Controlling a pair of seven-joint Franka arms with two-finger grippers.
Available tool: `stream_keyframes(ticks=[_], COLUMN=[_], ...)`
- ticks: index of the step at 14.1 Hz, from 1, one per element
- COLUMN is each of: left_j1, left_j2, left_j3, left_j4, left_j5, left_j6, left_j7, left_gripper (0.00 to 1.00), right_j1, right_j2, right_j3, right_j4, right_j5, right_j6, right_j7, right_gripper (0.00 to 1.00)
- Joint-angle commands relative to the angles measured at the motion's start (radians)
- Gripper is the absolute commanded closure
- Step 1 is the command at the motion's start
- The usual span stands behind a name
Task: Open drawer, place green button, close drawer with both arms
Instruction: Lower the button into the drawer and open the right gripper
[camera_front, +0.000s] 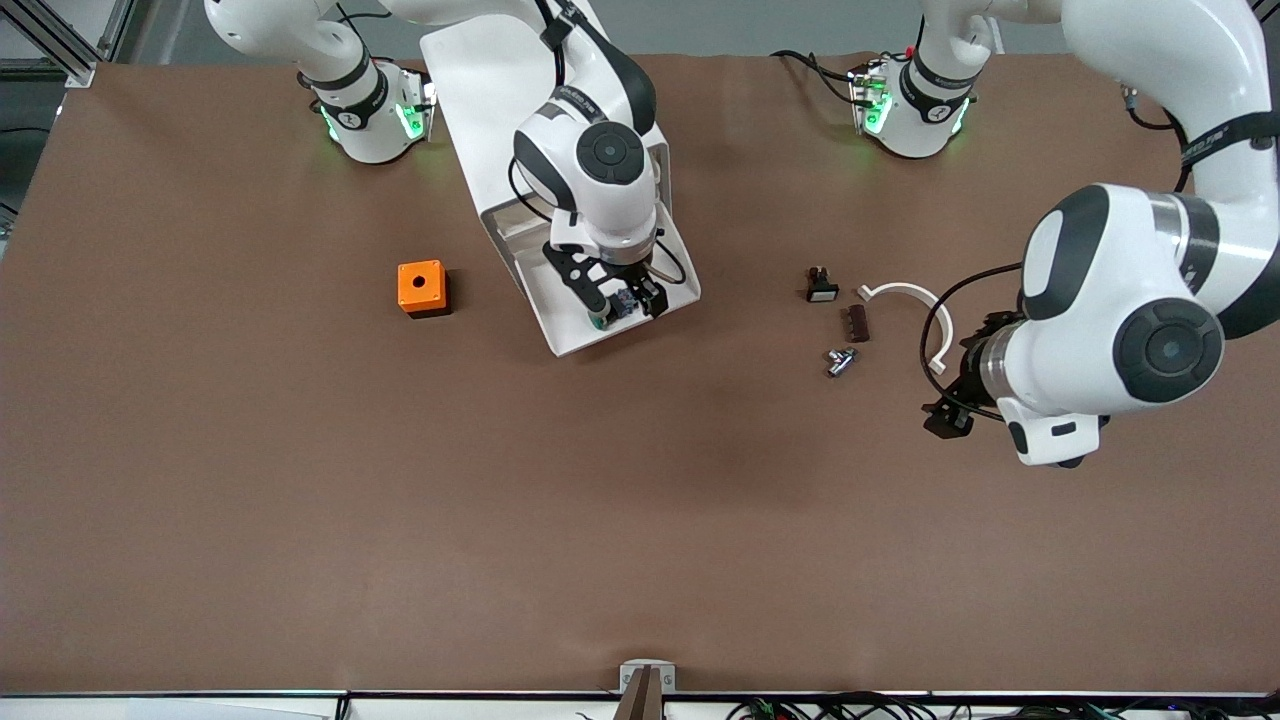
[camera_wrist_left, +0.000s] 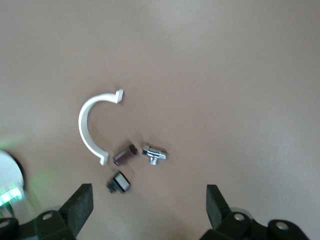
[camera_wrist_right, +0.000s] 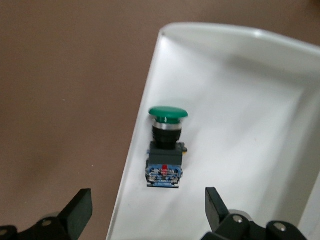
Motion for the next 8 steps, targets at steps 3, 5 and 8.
stream_keyframes(ticks=[3,5,8], left_j1=[0.005,-0.010,-0.029], left_j2=[-0.046,-0.044,0.003], left_j3=[0.000,-0.017,-0.109], left_j4=[-0.021,-0.027,-0.047], left_j5=[0.025,0.022,0.025], left_j6=[0.022,0.056,0.206], left_j7=[0.381,0.400,0.398], left_gripper=[0.01,0.01,0.01], right_j1=[-0.176,-0.276,-0.438], right_j2=[-0.024,-0.058,-0.110], right_j3=[0.001,0.000,-0.006], right_j4=[0.076,0.076,0.076], right_j5=[-0.026,-0.030,-0.030], right_j6=[-0.119,-0.167,-0.257], right_j7=[-0.389,-0.596,-0.909], right_gripper=[0.00,0.00,0.00])
